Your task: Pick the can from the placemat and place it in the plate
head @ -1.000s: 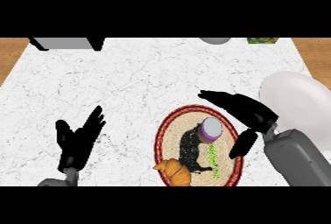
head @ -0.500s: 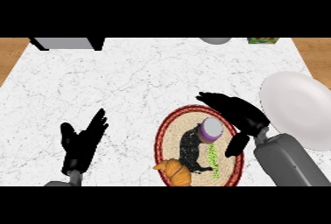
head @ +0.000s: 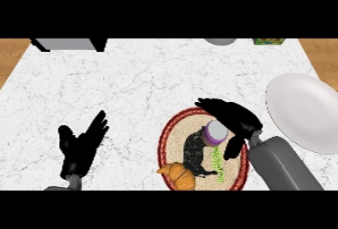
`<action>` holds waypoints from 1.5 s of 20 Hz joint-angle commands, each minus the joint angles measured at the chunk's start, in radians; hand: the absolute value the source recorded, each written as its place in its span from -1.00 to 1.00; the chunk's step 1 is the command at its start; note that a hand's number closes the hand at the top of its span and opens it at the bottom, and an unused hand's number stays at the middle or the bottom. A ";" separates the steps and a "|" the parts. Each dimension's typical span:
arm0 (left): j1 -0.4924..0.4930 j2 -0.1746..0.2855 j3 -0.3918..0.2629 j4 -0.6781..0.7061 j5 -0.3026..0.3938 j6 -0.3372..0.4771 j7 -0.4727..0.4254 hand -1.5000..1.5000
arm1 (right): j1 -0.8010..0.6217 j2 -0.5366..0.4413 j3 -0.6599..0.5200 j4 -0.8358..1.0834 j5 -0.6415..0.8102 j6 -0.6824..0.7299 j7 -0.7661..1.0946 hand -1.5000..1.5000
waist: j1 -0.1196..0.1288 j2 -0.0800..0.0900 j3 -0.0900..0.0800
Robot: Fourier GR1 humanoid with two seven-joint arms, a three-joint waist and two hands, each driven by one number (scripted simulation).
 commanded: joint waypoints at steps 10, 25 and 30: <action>0.013 -0.060 -0.003 -0.039 -0.063 0.013 0.035 0.00 | -0.044 0.058 0.020 0.105 0.191 -0.063 -0.126 1.00 | 0.000 -0.001 0.000; 0.018 -0.031 0.034 -0.035 -0.046 -0.023 0.010 0.00 | -0.173 0.133 -0.490 0.181 0.293 -0.584 0.633 1.00 | -0.011 0.013 -0.004; 0.009 -0.035 0.009 -0.040 -0.053 -0.038 0.014 0.00 | -0.287 0.137 -0.553 0.195 0.501 -0.810 0.952 1.00 | 0.047 0.022 -0.006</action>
